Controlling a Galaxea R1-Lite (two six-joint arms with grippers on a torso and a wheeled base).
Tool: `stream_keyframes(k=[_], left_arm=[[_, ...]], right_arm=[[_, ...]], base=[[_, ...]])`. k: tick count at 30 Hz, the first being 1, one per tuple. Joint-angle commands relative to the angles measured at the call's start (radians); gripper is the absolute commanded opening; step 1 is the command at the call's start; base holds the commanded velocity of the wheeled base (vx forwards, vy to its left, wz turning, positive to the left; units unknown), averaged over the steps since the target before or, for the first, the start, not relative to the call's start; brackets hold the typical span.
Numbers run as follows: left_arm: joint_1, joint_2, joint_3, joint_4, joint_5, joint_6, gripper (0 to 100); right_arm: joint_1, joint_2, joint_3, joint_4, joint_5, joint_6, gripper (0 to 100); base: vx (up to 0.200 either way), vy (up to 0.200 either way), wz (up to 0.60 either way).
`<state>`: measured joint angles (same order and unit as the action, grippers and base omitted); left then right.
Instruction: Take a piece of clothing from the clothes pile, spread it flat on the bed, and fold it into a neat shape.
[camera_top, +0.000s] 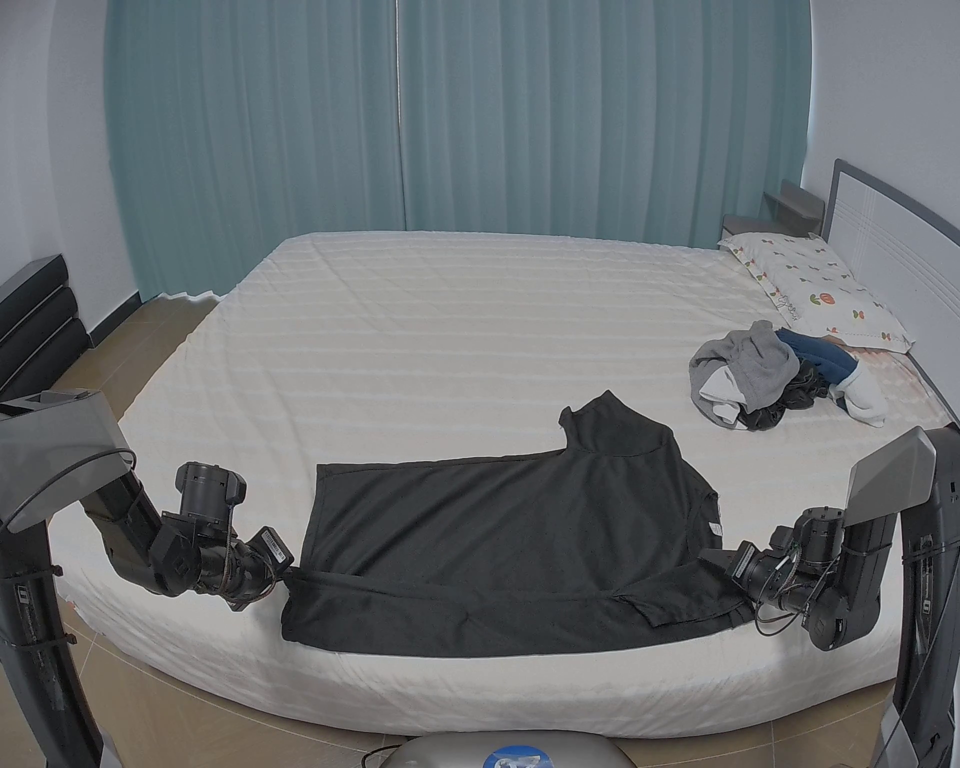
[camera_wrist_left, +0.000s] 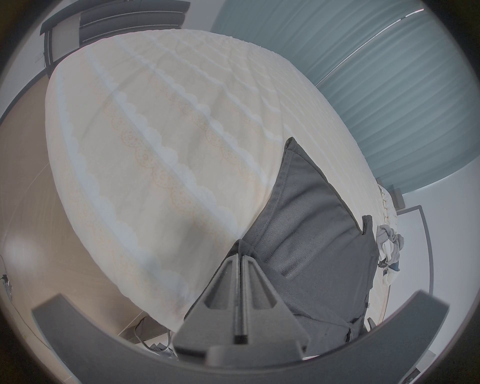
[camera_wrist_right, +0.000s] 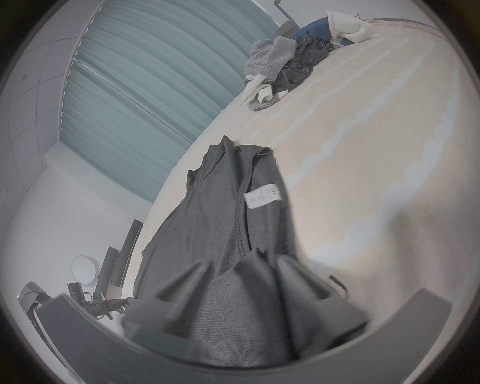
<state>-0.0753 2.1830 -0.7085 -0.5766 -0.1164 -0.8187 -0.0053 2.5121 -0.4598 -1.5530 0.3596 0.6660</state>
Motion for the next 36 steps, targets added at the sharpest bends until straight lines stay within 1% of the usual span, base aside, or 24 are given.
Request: stream_keyframes(k=[1, 10, 16, 19, 22, 24, 30, 36], left_arm=[[0.0, 0.001, 0.0, 0.0, 0.0, 0.0, 0], [0.002, -0.005, 0.001, 0.0, 0.006, 0.001, 0], [0.003, -0.052, 0.014, 0.003, 0.014, 0.0, 0], [0.003, -0.063, 0.014, 0.001, 0.017, -0.022, 0], [0.005, -0.074, 0.007, 0.001, 0.015, -0.05, 0], [0.006, -0.065, 0.003, 0.0, 0.017, -0.05, 0], [0.014, -0.048, -0.006, -0.005, 0.015, -0.051, 0], [0.011, -0.003, -0.023, -0.043, 0.017, -0.053, 0]], right_arm=[[-0.004, -0.001, 0.009, -0.007, -0.001, 0.0, 0], [-0.024, -0.068, 0.039, -0.007, -0.001, 0.027, 0], [-0.064, -0.202, 0.09, -0.007, 0.004, 0.104, 0], [-0.067, -0.228, 0.102, -0.007, 0.004, 0.113, 0], [-0.082, -0.219, 0.102, -0.007, 0.004, 0.11, 0], [-0.085, -0.202, 0.098, -0.007, 0.004, 0.11, 0], [-0.074, -0.145, 0.089, -0.007, 0.001, 0.099, 0], [-0.064, -0.122, 0.082, -0.007, -0.001, 0.096, 0]], base=[[0.0, 0.0, 0.0], [0.0, 0.0, 0.0], [0.0, 0.0, 0.0], [0.0, 0.0, 0.0], [0.0, 0.0, 0.0], [0.0, 0.0, 0.0], [0.0, 0.0, 0.0], [0.0, 0.0, 0.0]])
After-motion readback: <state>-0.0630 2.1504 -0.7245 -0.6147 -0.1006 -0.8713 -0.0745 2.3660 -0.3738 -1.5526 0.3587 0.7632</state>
